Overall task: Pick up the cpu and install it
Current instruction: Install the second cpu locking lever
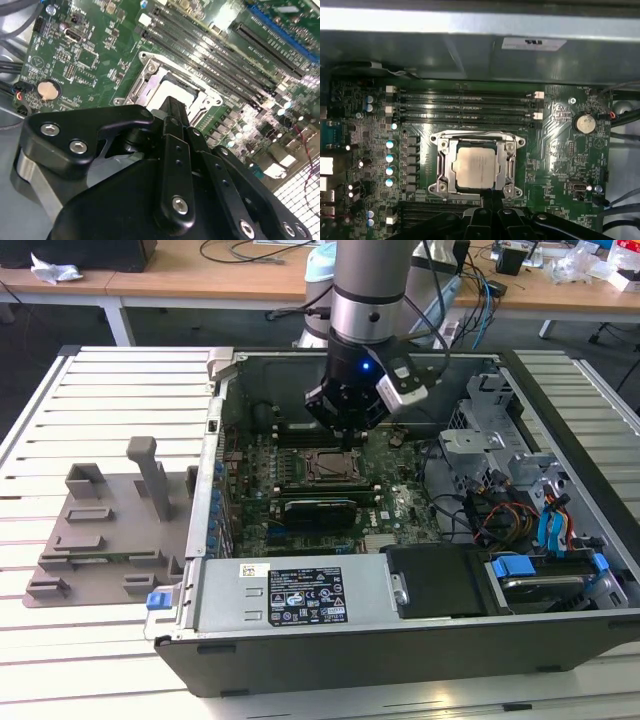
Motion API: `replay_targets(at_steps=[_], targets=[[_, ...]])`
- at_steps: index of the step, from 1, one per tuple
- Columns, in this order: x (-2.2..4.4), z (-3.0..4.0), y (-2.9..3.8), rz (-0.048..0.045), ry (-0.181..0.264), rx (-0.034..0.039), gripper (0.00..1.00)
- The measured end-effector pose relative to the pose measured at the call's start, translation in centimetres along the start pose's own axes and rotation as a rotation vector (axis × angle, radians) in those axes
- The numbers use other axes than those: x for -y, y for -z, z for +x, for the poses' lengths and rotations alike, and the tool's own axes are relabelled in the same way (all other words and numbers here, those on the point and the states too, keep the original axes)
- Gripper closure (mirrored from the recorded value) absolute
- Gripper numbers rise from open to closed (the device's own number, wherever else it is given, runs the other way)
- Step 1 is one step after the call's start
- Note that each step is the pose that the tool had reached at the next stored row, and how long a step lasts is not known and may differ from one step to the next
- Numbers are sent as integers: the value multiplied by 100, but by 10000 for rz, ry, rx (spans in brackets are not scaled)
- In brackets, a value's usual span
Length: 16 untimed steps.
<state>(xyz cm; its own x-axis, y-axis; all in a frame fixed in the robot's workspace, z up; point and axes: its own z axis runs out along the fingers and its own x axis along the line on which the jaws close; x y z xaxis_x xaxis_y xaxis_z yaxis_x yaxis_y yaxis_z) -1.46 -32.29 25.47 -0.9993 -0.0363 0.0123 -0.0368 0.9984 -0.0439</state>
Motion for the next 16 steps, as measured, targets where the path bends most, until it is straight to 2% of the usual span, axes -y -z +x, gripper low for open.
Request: replay_targets(at_steps=[3,5,6,7,8,9,10,11,12,14,16], targets=[[114,4,-6,-23,1,1,89],[251,10,-13,-204,1,7,89],[293,11,-16,-343,4,13,89],[343,13,-19,-1032,10,38,89],[363,14,-20,-1674,18,61,89],[371,14,-20,-1946,22,72,89],[376,14,-21,-2126,23,79,89],[381,14,-21,-2391,25,88,89],[392,14,-23,-2498,27,93,89],[433,19,-26,-2508,27,92,89],[563,49,-37,-2539,27,92,89]])
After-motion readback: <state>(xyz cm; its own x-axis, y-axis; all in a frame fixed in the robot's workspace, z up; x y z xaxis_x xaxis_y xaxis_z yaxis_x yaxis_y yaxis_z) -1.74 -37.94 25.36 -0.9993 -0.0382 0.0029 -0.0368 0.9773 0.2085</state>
